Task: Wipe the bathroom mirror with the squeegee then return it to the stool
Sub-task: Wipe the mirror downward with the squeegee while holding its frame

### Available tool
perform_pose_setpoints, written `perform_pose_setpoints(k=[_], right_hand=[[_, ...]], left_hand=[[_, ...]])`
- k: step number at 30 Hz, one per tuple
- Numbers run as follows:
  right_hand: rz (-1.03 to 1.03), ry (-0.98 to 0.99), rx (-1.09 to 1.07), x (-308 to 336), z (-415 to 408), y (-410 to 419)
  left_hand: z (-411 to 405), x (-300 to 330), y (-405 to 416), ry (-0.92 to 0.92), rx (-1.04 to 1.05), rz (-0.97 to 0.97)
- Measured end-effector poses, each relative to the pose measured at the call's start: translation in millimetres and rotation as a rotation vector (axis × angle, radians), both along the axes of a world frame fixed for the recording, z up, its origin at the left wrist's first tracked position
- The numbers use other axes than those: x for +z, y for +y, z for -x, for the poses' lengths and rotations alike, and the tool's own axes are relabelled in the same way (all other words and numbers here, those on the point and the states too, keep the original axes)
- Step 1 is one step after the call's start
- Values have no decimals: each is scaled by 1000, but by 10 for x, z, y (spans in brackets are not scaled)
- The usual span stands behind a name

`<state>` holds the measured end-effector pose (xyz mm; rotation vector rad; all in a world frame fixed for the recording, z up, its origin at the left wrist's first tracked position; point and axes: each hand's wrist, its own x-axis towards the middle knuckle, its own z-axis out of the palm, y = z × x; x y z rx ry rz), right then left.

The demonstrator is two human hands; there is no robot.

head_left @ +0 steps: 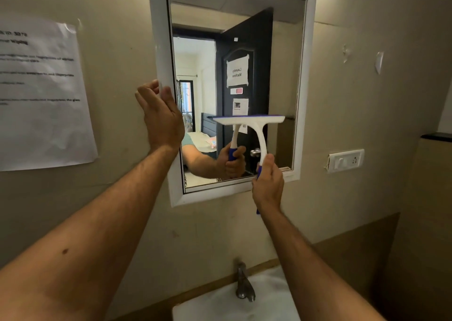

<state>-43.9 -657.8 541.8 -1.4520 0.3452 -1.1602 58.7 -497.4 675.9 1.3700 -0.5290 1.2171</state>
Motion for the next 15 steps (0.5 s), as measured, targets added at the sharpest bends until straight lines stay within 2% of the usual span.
perform_pose_setpoints(k=[4,9,15], right_hand=[[73,17,18,61,-16,71],[63,45,5,-284,-23,148],[55,43,-3,-267,2,228]], left_hand=[[-10,2,12,3,-7,-7],[-10,11,-8,1,-6,-2],[-15,-7,25,9,18,0]])
